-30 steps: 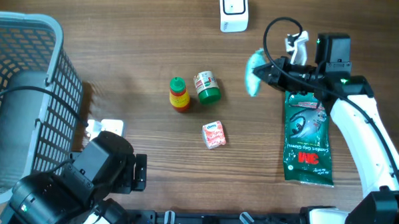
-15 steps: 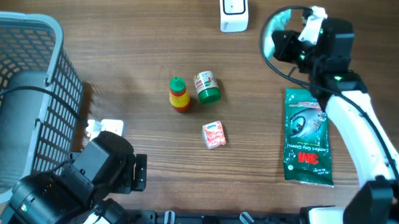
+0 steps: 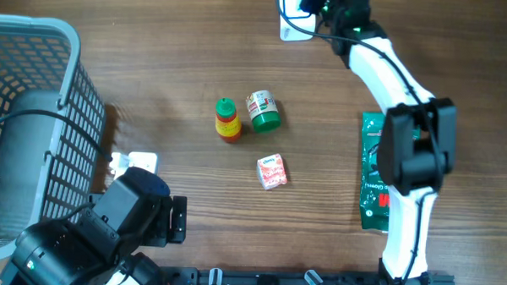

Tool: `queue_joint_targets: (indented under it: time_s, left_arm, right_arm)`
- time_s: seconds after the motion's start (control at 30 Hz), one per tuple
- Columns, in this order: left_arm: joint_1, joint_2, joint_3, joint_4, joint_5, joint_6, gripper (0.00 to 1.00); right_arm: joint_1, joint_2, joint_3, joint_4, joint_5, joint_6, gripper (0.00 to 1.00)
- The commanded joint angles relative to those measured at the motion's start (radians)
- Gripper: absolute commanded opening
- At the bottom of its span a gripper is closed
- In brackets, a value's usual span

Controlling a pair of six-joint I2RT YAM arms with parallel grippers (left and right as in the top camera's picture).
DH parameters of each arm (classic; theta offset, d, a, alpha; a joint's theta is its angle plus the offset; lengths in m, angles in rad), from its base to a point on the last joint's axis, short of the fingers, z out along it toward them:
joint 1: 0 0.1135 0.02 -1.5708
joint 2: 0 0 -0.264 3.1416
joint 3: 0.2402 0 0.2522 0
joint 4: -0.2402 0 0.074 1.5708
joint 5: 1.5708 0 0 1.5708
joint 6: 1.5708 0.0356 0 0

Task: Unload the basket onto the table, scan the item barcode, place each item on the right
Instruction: 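Hold the wipes pack at the scanner, then drop it off the right side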

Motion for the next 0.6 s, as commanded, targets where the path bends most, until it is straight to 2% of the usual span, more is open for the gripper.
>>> queue_joint_targets:
  time_s: [0.0, 0.13, 0.23, 0.33, 0.5, 0.57]
  left_arm:
    - [-0.002, -0.004, -0.003, 0.002, -0.009, -0.017, 1.00]
    - [-0.002, -0.004, -0.003, 0.002, -0.009, -0.017, 1.00]
    - [-0.002, -0.004, -0.003, 0.002, -0.009, -0.017, 1.00]
    - [-0.002, -0.004, -0.003, 0.002, -0.009, -0.017, 1.00]
    - [-0.002, -0.004, -0.003, 0.003, -0.009, -0.017, 1.00]
    - [-0.002, -0.004, -0.003, 0.003, -0.009, -0.017, 1.00]
  right_arm:
    - [0.046, 0.076, 0.076, 0.018, 0.100, -0.035, 0.05]
    - [0.081, 0.081, 0.077, 0.031, 0.229, -0.093, 0.05]
    - [0.078, 0.075, 0.098, -0.005, 0.230, -0.107, 0.05]
    - [0.050, 0.016, 0.128, -0.143, 0.283, -0.107, 0.05]
    - [-0.068, -0.205, 0.128, -0.441, 0.644, -0.108, 0.04]
    - [-0.143, -0.272, 0.128, -0.534, 0.716, -0.108, 0.04]
